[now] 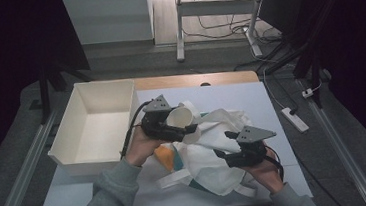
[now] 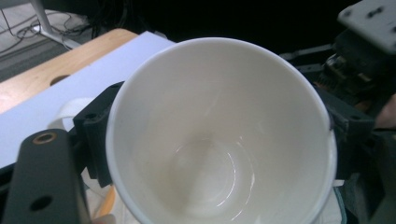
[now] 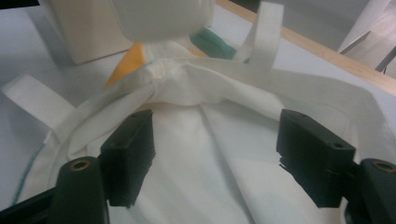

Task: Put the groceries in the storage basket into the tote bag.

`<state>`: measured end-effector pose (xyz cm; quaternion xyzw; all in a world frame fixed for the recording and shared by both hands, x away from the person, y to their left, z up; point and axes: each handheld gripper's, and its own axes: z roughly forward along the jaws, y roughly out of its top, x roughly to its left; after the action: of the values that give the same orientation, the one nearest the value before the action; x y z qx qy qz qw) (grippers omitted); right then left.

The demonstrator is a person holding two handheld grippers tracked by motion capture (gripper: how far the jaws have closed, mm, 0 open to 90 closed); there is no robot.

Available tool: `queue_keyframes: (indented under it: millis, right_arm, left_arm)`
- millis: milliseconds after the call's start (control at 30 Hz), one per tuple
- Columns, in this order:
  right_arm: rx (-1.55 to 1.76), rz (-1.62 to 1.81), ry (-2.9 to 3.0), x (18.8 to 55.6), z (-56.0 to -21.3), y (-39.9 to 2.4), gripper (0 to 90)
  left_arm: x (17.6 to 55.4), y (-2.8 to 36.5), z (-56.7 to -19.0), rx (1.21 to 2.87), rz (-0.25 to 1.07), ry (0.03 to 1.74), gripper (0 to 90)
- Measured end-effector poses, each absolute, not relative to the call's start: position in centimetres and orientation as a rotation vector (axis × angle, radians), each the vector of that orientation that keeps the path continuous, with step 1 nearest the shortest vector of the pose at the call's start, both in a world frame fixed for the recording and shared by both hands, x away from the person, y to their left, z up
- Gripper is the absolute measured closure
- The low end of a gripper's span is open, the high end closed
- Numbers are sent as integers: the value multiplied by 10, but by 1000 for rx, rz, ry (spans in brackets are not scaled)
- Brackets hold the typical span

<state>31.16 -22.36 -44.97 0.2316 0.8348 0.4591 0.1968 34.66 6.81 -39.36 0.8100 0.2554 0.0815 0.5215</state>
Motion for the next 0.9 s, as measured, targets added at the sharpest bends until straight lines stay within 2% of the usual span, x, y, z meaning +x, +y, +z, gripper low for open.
queue_keyframes:
  millis: [200,567,833,900]
  right_arm:
    - [624,1296,2334,304,-441,-209,195]
    - [611,1303,2289,306,-437,-180,134]
    - [616,1308,2275,310,-438,-168,135]
    - [617,1309,2285,310,-439,-166,172]
  left_arm:
    - [349,56,-401,1976,178,607,196]
    - [347,35,-410,2031,152,569,196]
    - [343,23,-414,2057,129,541,195]
    - [343,21,-415,2062,123,537,195]
